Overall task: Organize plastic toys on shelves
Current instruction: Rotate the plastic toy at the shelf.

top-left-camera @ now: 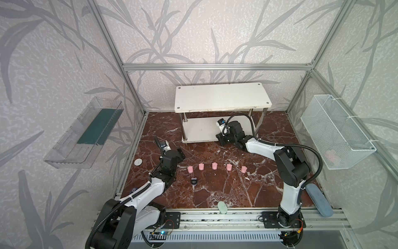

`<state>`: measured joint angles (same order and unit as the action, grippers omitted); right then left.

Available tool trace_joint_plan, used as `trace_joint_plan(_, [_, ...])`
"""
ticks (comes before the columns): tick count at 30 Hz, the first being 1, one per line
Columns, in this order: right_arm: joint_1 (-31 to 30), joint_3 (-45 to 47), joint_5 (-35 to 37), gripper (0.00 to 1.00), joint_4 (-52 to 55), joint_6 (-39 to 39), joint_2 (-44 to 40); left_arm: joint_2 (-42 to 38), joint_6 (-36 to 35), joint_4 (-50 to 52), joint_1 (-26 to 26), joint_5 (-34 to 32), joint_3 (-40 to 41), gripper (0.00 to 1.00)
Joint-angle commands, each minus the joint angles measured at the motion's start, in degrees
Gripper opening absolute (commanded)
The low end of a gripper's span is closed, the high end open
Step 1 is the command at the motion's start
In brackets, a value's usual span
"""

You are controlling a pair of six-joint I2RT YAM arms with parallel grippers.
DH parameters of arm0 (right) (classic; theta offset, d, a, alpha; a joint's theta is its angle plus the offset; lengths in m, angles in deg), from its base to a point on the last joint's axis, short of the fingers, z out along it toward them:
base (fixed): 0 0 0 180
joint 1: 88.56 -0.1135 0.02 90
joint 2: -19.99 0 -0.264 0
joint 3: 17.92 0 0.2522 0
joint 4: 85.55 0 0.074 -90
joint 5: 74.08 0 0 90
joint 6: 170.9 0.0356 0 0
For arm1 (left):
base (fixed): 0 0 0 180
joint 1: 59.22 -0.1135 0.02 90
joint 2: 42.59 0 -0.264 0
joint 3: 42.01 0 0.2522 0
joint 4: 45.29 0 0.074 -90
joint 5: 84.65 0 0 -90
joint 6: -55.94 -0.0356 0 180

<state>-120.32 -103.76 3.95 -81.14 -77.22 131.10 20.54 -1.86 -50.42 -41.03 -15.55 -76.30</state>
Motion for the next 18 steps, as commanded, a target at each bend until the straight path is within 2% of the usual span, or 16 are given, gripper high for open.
trace_joint_plan(1, [-0.2, -1.8, 1.5, 0.00, 1.5, 0.8, 1.3, 0.4, 1.2, -1.0, -0.4, -0.8, 0.0, 0.84])
trace_joint_plan(18, [0.0, -2.6, 7.5, 0.00, 3.1, 1.7, 3.2, 0.3, 1.3, -1.1, -0.4, -0.6, 0.2, 0.84])
